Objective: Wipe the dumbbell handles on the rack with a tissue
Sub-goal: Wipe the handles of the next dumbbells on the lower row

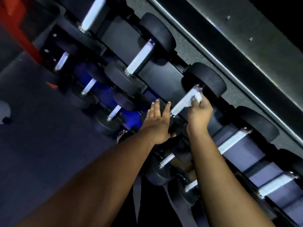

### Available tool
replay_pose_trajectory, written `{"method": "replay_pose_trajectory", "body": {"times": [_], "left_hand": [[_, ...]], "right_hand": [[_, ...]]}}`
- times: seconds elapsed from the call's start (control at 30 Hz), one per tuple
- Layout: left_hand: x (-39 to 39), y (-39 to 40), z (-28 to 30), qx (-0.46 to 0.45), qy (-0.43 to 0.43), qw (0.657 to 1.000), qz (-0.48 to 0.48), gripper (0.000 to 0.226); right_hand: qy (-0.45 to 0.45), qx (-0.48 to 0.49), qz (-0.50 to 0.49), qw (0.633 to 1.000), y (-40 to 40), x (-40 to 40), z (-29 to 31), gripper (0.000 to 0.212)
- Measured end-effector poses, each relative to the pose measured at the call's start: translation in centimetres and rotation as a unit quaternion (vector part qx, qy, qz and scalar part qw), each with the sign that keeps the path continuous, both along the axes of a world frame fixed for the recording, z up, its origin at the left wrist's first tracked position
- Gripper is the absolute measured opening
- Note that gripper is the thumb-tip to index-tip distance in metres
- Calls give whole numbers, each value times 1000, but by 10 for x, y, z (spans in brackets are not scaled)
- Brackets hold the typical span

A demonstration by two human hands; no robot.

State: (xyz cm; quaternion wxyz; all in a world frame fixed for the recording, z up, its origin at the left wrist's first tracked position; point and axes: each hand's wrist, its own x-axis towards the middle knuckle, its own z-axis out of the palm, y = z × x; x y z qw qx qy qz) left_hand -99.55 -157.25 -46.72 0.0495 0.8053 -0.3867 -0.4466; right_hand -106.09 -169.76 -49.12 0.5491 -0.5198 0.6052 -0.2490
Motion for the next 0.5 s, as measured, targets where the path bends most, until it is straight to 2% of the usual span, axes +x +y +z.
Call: {"method": "replay_pose_trajectory", "body": {"times": [0.03,0.1,0.17,0.27,0.33,0.37,0.47,0.5], "left_hand": [[0,-2,1,-2,-3,1000,1,122],[1,-3,3,-4,2,1000,6,123],[1,-2,3,-2,9,1000,4,123],[0,1,2,0,8,1000,-5,122],[1,1,0,-6,11,1000,-3,122],[2,0,0,-5,12,1000,-6,121],[3,0,1,0,3,1000,-14,123],[3,0,1,-1,0,1000,-14,123]], "right_hand": [[84,-71,65,992,-1,3,3,38],[249,-155,217,931,5,0,8,51],[345,-234,377,827,11,-22,6,63],[348,-390,562,641,7,-57,-5,66],[340,-439,614,562,-8,-53,-5,60],[367,-454,616,528,-15,-43,0,57],[507,-425,629,408,-37,-1,16,53],[540,-406,633,378,-39,12,22,50]]}}
